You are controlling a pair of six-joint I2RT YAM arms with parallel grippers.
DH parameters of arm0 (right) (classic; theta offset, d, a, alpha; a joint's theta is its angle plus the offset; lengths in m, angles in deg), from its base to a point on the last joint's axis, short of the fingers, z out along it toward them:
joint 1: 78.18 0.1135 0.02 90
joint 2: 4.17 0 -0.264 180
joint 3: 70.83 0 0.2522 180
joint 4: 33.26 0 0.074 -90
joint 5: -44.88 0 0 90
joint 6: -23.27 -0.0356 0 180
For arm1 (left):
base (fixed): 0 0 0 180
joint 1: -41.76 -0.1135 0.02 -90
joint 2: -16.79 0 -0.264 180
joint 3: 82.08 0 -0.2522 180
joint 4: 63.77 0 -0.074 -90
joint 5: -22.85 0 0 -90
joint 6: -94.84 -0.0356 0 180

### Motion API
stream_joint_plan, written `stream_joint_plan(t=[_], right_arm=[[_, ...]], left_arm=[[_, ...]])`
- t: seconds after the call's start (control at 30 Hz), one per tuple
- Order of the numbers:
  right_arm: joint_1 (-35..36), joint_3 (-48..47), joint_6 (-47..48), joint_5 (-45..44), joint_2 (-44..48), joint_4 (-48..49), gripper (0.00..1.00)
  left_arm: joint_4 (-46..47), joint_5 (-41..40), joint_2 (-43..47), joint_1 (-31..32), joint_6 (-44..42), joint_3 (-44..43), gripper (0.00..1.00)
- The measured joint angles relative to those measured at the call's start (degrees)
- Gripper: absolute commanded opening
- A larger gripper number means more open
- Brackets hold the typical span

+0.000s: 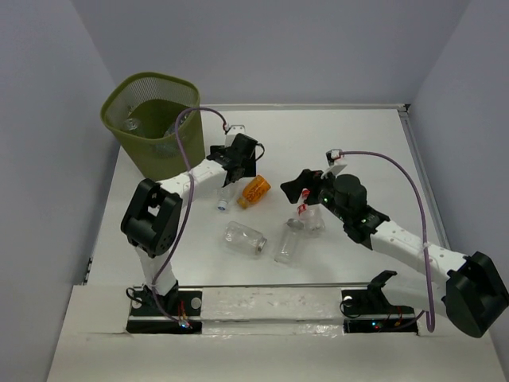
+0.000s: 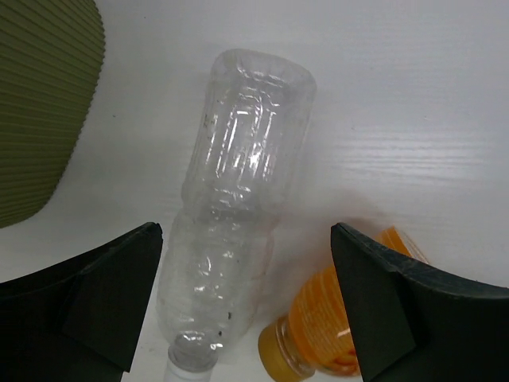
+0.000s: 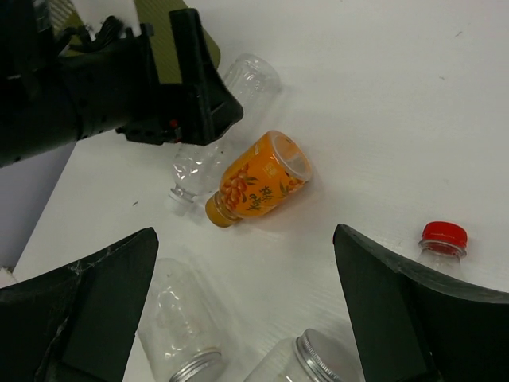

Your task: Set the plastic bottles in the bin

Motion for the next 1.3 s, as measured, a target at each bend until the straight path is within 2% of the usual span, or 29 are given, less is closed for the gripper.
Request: stream_joint_plan(t=[0.27,0.37,0.4,0.43,0.5,0.57,0.73,0.93,1.3], right_arm=[[0.0,0.1,-0.7,4.3,-2.7,2.2,0.98],[0.0,-0.2,-2.3,5.1,-5.7,2.8,0.99],[0.0,-0.7,-3.2,5.4,-7.5,3.2,0.99],[0.0,-1.3,-4.2,5.7,-9.0,3.4,0.99],[0.0,-2.4,-6.3,6.2,-12.5,4.2,1.00],[0.0,-3.9,-8.7,7.0,-16.8,5.9,1.00],[0.0,-8.1,-14.2,9.0,-27.1,8.7,1.00],[0.0,-12.4,-18.2,8.5,-34.6,9.5,1.00],[0.0,-21.0,-21.5,8.9,-45.2,9.6,1.00]], left_arm=[[2.3,0.1,-10.4,-5.6,-2.3,-6.5,0.98],[3.1,1.6,-13.5,-6.4,-3.1,-8.5,0.90],[3.3,2.0,-14.1,-6.5,-3.3,-8.8,0.77],[3.5,2.4,-14.4,-6.5,-3.5,-8.8,0.70],[3.8,3.4,-14.7,-6.5,-3.8,-8.8,0.61],[4.1,4.1,-14.8,-6.5,-3.9,-8.8,0.57],[5.1,5.4,-14.3,-6.6,-4.1,-8.8,0.53],[5.0,8.2,-5.9,-6.5,-3.9,-8.7,0.52],[10.2,11.6,23.3,-5.4,-4.0,-8.5,0.52]])
